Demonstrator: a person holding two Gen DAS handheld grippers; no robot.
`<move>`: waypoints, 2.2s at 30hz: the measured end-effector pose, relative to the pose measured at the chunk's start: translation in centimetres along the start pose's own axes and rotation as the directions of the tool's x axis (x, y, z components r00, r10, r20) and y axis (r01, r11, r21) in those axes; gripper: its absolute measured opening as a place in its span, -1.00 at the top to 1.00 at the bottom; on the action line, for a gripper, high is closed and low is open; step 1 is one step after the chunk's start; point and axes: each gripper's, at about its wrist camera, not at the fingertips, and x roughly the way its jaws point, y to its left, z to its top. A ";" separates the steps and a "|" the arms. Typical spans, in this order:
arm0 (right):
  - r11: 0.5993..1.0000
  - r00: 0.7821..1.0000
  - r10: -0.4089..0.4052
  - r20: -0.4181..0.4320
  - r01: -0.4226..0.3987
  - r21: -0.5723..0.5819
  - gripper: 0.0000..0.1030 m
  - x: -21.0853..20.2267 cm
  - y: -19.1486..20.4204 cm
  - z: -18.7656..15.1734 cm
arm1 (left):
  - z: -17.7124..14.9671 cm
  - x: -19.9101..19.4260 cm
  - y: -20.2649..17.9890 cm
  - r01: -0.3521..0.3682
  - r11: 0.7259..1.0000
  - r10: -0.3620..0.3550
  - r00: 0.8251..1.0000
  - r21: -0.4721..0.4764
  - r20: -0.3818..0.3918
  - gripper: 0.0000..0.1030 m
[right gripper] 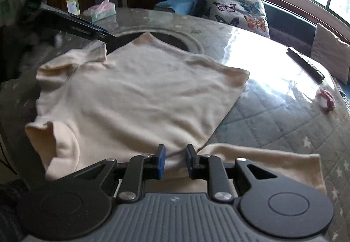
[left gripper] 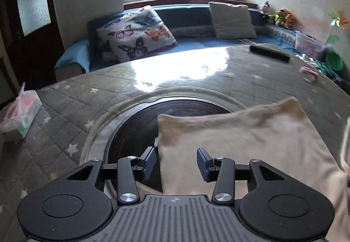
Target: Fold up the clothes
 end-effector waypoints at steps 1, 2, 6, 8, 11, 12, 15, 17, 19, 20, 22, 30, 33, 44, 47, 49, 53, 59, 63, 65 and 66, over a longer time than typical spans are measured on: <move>1.000 1.000 -0.016 0.013 0.016 0.007 0.42 0.1 -0.4 0.7 | 0.4 0.9 0.2 -0.009 1.000 0.009 1.000 -0.012 -0.007 0.11; 0.999 0.999 -0.032 0.025 0.031 0.013 0.40 0.2 -1.0 1.2 | 0.7 1.7 0.5 -0.020 1.000 0.019 1.000 -0.025 -0.014 0.10; 0.994 0.996 -0.062 0.059 0.056 0.098 0.40 2.0 -4.2 3.6 | 1.6 4.1 1.4 -0.033 0.998 0.030 0.999 -0.056 -0.039 0.10; 0.988 0.995 -0.073 0.065 0.063 0.144 0.40 3.3 -5.9 4.7 | 1.8 4.9 1.5 -0.035 0.997 0.032 0.998 -0.062 -0.046 0.10; 0.977 0.993 -0.097 0.070 0.082 0.197 0.40 5.2 -8.0 6.1 | 2.0 6.0 1.8 -0.047 0.997 0.043 0.998 -0.064 -0.048 0.10; 0.974 0.992 -0.101 0.071 0.085 0.210 0.40 5.8 -8.7 6.6 | 2.0 6.3 1.8 -0.042 0.997 0.039 0.998 -0.067 -0.048 0.11; 0.968 0.992 -0.105 0.067 0.086 0.237 0.40 7.6 -9.8 7.5 | 2.1 7.0 2.1 -0.031 0.997 0.028 0.998 -0.066 -0.050 0.19; 0.965 0.992 -0.111 0.063 0.092 0.245 0.40 8.6 -10.2 7.9 | 2.0 7.2 2.1 -0.021 0.998 0.018 0.999 -0.058 -0.045 0.39; 0.963 0.993 -0.107 0.059 0.088 0.253 0.41 9.2 -10.4 8.2 | 1.8 7.2 2.0 0.003 0.999 -0.005 0.999 -0.046 -0.044 0.60; 0.964 0.993 -0.102 0.056 0.085 0.253 0.41 9.4 -10.5 8.3 | 1.8 7.2 2.0 0.012 0.999 -0.014 0.999 -0.040 -0.041 0.72; 0.965 0.994 -0.098 0.052 0.082 0.251 0.52 9.8 -10.5 8.4 | 1.8 7.3 1.8 0.004 1.000 -0.005 1.000 -0.014 -0.029 0.86; 0.959 0.983 -0.157 0.097 0.128 0.255 0.93 10.6 -10.7 10.3 | 2.6 7.6 2.8 -0.087 0.995 0.087 0.996 -0.042 -0.013 0.91; 0.955 0.982 -0.161 0.094 0.131 0.266 0.90 11.6 -11.0 11.3 | 2.7 8.1 3.1 -0.121 0.992 0.120 0.992 -0.035 -0.027 0.91; 0.986 0.995 -0.046 0.088 0.031 0.161 0.63 9.5 -6.8 10.2 | 2.8 6.2 4.9 -0.113 0.989 0.111 0.993 -0.099 -0.026 0.77; 0.989 0.996 -0.029 0.081 0.017 0.147 0.54 9.3 -5.5 9.7 | 2.3 3.0 5.4 -0.087 0.993 0.088 0.996 -0.081 0.012 0.42; 0.991 0.997 -0.012 0.079 0.001 0.137 0.38 9.1 -4.8 9.3 | 1.4 0.8 5.3 -0.066 0.997 0.068 0.997 -0.050 0.032 0.27; 0.995 0.997 0.000 0.076 -0.008 0.096 0.26 8.6 -2.8 8.7 | -1.3 -2.5 4.3 -0.036 0.999 0.035 0.999 0.012 0.040 0.18; 0.997 0.998 0.015 0.069 -0.020 0.069 0.15 7.9 -0.7 7.5 | -4.9 -3.8 1.9 -0.002 0.997 0.001 1.000 0.075 0.013 0.19; 0.997 0.998 0.025 0.054 -0.029 0.071 0.14 7.9 0.2 6.7 | -5.6 -2.6 1.6 0.004 0.999 -0.003 1.000 0.038 -0.009 0.25; 0.997 0.998 0.028 0.049 -0.032 0.073 0.14 7.9 0.4 6.4 | -5.7 -1.9 1.8 -0.006 1.000 0.006 1.000 0.013 -0.022 0.43; 0.997 0.998 0.029 0.047 -0.032 0.075 0.14 8.0 0.5 6.3 | -5.8 -1.8 2.1 -0.004 1.000 0.004 1.000 0.001 -0.024 0.62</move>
